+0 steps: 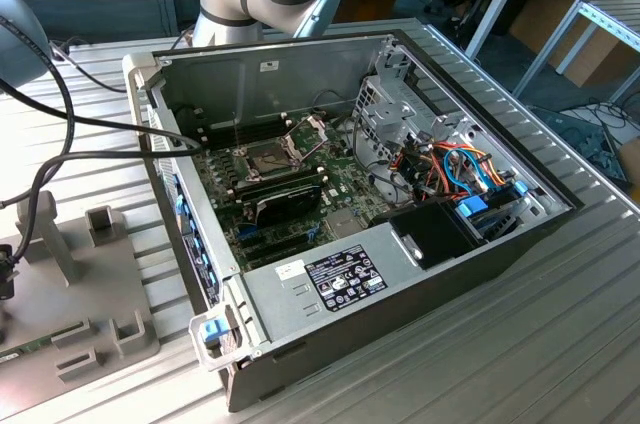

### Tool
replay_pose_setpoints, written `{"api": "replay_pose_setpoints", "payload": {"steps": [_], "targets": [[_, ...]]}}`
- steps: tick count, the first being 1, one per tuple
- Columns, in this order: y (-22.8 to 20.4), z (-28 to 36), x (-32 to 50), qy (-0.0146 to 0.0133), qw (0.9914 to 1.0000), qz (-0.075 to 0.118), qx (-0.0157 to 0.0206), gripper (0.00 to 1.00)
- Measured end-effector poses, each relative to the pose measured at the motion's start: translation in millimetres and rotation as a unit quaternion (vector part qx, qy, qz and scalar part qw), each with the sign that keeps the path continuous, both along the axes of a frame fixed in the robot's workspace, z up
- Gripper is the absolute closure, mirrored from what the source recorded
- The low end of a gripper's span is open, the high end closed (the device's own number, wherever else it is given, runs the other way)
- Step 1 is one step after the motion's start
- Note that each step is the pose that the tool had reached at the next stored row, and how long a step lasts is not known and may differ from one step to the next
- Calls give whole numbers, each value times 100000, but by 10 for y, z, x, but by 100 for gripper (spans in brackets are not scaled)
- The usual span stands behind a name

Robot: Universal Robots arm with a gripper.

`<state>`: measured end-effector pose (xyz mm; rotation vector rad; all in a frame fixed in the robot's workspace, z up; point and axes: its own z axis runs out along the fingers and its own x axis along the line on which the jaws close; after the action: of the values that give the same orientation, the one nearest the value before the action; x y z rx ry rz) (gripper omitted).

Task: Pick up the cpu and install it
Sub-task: 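Pick up the cpu and move it towards the insertion slot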

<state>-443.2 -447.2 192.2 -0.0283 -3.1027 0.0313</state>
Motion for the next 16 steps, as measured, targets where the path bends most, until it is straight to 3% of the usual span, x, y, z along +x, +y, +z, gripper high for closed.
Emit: {"api": "replay_pose_setpoints", "payload": {"steps": [16], "targets": [[0,-16,-15,-2,100000,-1,0,38]]}}
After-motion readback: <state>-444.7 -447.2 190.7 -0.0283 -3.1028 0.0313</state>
